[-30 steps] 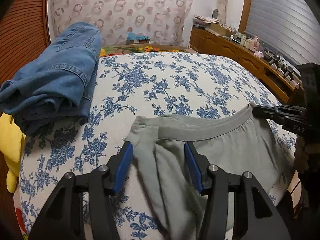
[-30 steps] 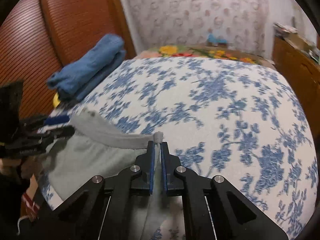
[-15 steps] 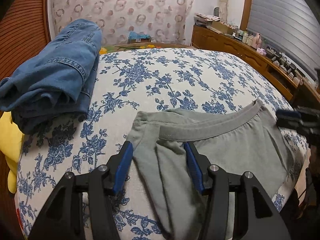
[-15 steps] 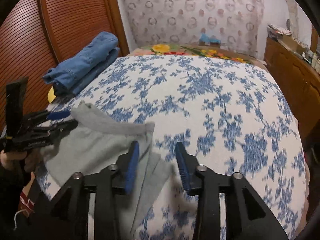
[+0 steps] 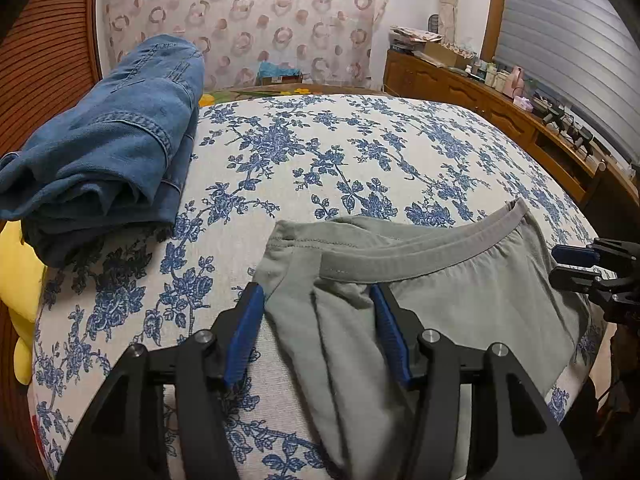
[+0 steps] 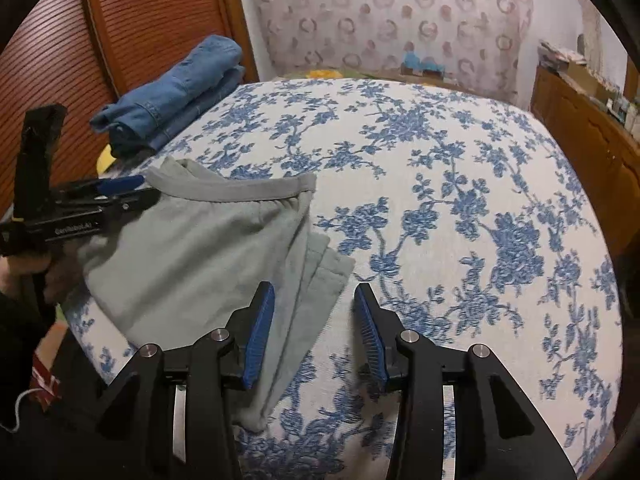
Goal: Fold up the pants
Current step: 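Close the left gripper on the pants waistband edge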
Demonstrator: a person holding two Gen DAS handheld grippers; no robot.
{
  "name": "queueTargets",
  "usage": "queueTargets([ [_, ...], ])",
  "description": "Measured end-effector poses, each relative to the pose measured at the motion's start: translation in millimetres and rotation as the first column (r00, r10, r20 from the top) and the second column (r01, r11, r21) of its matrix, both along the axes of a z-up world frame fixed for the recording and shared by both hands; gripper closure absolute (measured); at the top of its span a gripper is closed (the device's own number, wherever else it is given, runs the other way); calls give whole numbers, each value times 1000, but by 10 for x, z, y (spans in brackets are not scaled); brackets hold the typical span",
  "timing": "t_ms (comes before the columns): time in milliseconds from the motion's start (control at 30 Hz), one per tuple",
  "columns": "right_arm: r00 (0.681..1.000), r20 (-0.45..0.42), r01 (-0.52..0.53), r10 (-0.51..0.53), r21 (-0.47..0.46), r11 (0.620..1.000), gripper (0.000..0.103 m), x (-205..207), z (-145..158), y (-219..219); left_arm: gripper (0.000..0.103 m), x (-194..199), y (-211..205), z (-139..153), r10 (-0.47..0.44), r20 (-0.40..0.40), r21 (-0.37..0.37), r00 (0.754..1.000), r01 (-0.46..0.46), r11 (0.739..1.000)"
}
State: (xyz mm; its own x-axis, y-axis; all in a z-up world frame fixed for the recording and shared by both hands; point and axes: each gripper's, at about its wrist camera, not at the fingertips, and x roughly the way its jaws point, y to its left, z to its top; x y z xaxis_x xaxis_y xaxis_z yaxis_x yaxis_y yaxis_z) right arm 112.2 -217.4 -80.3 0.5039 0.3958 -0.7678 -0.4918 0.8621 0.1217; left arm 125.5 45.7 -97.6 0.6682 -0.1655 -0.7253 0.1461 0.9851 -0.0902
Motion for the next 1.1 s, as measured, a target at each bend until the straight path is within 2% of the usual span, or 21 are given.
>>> queueTargets([
  [267,1000,-13,5,-4,13,1000,61,68,9,51,47,0,-1,-1,0,1,0,1000,0,1000],
  [433,1000,-1,13,-13,0,1000,57,130,-6,145,47,-2,1,-3,0,1,-2,1000,0,1000],
  [633,996,86,20,-17,-31,999,51,26,-61,220,47,-4,0,-4,-1,1,0,1000,1,1000],
  [1100,996,85,23,-21,-23,999,50,22,-65,201,47,-8,48,78,-21,-19,-25,1000,21,999],
])
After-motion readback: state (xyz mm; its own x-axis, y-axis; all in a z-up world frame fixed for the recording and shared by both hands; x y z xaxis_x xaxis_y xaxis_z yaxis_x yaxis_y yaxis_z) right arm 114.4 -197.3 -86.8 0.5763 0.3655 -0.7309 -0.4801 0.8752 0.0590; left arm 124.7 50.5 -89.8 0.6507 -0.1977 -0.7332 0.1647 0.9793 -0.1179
